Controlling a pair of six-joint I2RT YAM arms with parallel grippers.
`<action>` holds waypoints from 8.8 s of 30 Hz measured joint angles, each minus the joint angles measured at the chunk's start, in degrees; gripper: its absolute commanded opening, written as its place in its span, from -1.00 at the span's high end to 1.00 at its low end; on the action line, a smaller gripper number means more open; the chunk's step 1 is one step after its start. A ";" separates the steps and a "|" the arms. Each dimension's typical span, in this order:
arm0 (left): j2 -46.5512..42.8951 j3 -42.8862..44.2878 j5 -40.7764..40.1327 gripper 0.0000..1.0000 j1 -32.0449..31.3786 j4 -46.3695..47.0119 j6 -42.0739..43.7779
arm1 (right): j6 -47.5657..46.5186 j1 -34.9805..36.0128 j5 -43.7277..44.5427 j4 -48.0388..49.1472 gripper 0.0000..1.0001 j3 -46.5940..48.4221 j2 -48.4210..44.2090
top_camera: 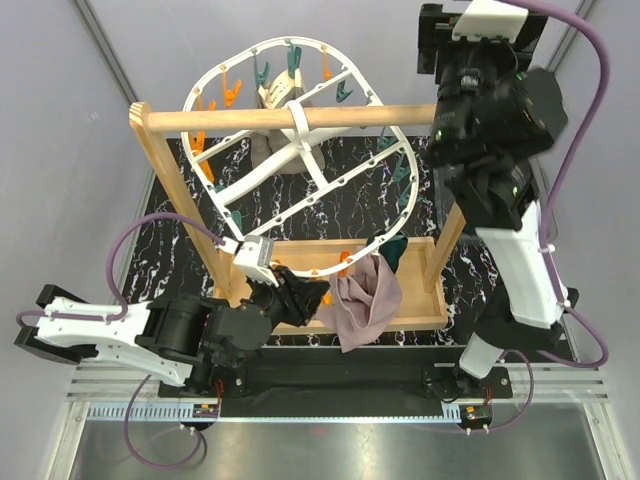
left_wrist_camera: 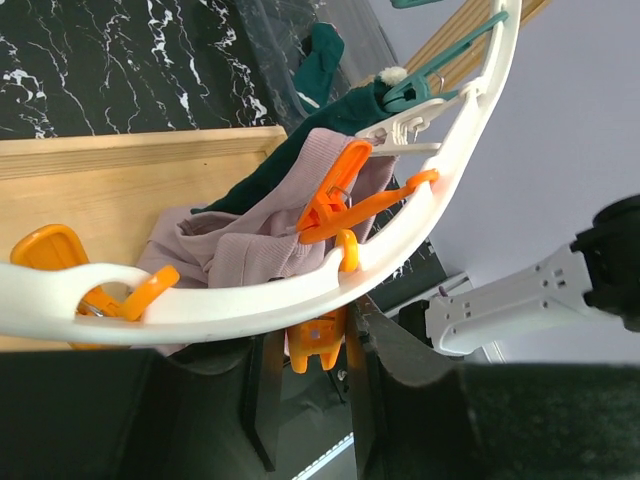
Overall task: Clip the socks to the hanger
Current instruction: Open the clamp at the hanger, then pick up the sock from the bin, then clamp the sock onto the hanger.
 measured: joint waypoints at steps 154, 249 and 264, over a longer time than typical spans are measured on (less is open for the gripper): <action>-0.94 -5.44 2.67 1.00 0.02 5.38 -3.96 | 75.93 -31.26 -122.73 -43.45 1.00 -75.19 -51.23; -6.75 -8.41 19.10 1.00 -0.04 18.36 -24.39 | 69.51 -18.69 -135.12 -0.92 1.00 -103.58 -71.95; -6.84 -8.83 19.12 1.00 -0.04 18.71 -24.87 | 78.20 -18.69 -136.10 12.44 1.00 -106.03 -73.24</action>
